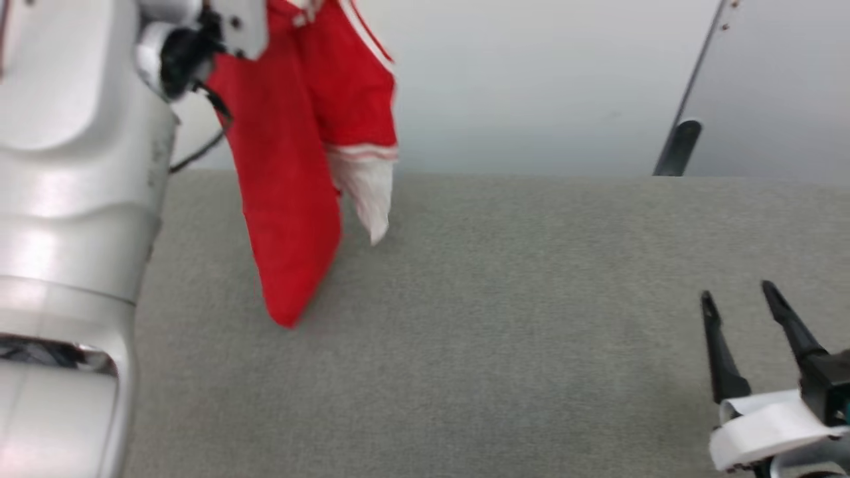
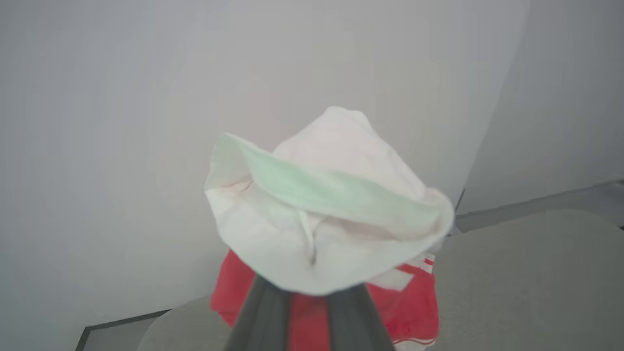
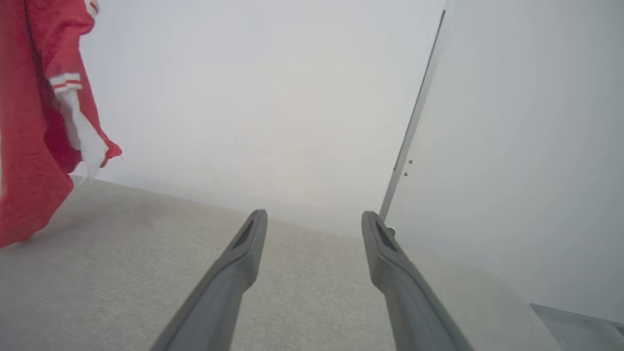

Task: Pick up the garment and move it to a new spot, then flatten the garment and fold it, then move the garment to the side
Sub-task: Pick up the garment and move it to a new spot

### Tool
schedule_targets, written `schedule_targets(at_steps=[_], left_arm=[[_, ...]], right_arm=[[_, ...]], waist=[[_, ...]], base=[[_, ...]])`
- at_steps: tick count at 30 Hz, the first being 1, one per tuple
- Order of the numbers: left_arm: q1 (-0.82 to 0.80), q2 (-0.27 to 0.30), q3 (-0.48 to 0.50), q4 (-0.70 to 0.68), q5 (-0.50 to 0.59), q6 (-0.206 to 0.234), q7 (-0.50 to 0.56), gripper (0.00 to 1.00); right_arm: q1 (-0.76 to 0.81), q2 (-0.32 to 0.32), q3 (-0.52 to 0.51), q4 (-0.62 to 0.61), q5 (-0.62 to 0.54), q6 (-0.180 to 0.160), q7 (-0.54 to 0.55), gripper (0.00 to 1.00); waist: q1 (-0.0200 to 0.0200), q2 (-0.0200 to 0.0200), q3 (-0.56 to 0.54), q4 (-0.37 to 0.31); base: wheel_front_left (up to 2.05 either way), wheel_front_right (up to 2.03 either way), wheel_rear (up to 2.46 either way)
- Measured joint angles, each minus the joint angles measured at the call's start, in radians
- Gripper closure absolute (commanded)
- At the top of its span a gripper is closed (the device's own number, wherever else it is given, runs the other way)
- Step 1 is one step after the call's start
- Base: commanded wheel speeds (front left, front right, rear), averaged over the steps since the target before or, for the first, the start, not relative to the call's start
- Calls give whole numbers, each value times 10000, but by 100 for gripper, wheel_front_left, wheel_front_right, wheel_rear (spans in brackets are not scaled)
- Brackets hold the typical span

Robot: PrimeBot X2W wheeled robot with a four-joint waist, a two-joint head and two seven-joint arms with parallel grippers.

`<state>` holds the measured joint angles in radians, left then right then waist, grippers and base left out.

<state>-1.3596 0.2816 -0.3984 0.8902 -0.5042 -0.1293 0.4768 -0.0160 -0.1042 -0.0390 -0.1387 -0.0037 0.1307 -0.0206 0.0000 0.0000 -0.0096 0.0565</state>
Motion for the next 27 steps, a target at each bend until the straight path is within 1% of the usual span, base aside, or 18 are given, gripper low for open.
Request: schedule_targets(at_steps=[5,9,11,16,19,22,27], left_arm=[[718,-368,-360,-1271,-767,0,782,100],[1443,-560,-566,-2376,-1055,8,1444,100],[1919,-698,-669,-2976,-1212,81,1791,100],[3259,-788,-957,-4489,-1425,508,2493,100],[4145,-736,-1151,-5219,-1521,784,2867,100],[5072,-598,-1338,-5659,-1615,1035,3154,100],[6365,-470,-1603,-5749,-1718,1283,3354,100]], right_arm=[[314,-77,-673,-171,-90,0,104,0],[575,-121,-1149,-382,-153,0,222,0],[697,-148,-1398,-474,-155,0,290,0],[932,-127,-1810,-583,-238,0,380,0],[935,-61,-1825,-579,-242,0,372,0],[1053,63,-1818,-575,-255,0,382,0],[1081,176,-1779,-399,-255,0,297,0]], waist=[[0,1,-266,-469],[0,0,-418,-867],[0,0,-474,-1075],[0,1,-531,-1605],[0,0,-509,-1935],[0,0,-452,-2262],[0,1,-305,-2744]], base=[[0,0,0],[0,0,0],[0,0,0],[0,0,0],[0,0,0],[0,0,0],[0,0,0]])
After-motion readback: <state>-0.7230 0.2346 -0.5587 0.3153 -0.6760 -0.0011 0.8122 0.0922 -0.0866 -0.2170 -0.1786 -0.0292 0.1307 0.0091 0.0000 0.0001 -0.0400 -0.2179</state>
